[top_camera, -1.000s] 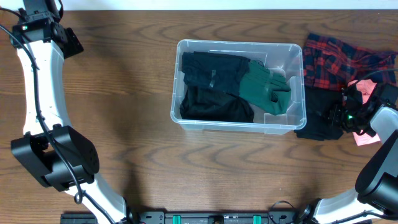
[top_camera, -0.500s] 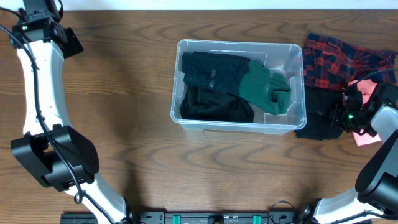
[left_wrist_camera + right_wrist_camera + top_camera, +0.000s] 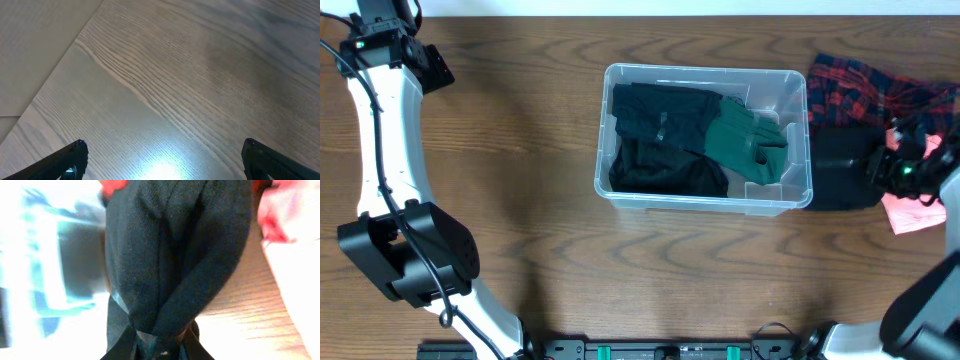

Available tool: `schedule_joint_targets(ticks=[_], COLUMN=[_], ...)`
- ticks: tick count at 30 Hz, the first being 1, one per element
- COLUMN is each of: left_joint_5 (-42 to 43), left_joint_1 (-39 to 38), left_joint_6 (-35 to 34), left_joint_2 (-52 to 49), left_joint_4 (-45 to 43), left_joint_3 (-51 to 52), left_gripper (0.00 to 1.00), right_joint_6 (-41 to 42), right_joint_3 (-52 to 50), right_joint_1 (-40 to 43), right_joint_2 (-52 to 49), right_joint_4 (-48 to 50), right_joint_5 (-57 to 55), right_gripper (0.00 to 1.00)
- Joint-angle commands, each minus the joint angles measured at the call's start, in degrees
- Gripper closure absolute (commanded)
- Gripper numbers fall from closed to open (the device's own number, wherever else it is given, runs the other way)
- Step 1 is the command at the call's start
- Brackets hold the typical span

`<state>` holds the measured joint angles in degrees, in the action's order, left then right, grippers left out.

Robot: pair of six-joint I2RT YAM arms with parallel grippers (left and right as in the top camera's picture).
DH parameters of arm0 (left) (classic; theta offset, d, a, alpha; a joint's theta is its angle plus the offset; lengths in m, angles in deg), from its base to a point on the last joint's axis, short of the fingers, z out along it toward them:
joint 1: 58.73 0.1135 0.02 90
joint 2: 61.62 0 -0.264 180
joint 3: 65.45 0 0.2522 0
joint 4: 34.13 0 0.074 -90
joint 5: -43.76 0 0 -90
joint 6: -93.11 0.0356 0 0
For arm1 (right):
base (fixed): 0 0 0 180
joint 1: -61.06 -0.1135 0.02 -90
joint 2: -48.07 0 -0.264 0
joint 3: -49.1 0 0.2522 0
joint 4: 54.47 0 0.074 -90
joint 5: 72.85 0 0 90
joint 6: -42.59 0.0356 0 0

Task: Pack container
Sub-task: 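Lift the black garment with the right gripper into the container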

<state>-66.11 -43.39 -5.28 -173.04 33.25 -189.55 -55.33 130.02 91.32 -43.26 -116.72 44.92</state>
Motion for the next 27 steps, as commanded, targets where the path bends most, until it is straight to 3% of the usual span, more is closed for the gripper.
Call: schedule_joint_targets(ticks=[1,12,22,27], left_joint_5=[-0.7,-0.7,-0.7,-0.7], left_joint_1=[0.1,0.1,0.1,0.1], left_joint_6=[-0.1,-0.1,-0.1,-0.1], left_joint_2=[-0.3,-0.3,-0.3,-0.3], left_joint_4=[0.2,0.2,0.2,0.2], left_joint_3=[0.0,0.0,0.0,0.0], left_gripper=[0.02,0.02,0.02,0.02], right_joint_6=[2.2,5.6,12.7,17.7], right_joint_3=[3.7,7.8,7.7,7.7], right_joint_1=[0.0,-9.5,-25.9,-31.3], right_joint_2=[5.4,18.5,17.6,15.5], right_joint_4=[-1.4,-1.0,3.3,3.9], right_joint_5=[3.7,3.8,3.6,-1.9], right_gripper=[0.99,0.99,0.99,0.99])
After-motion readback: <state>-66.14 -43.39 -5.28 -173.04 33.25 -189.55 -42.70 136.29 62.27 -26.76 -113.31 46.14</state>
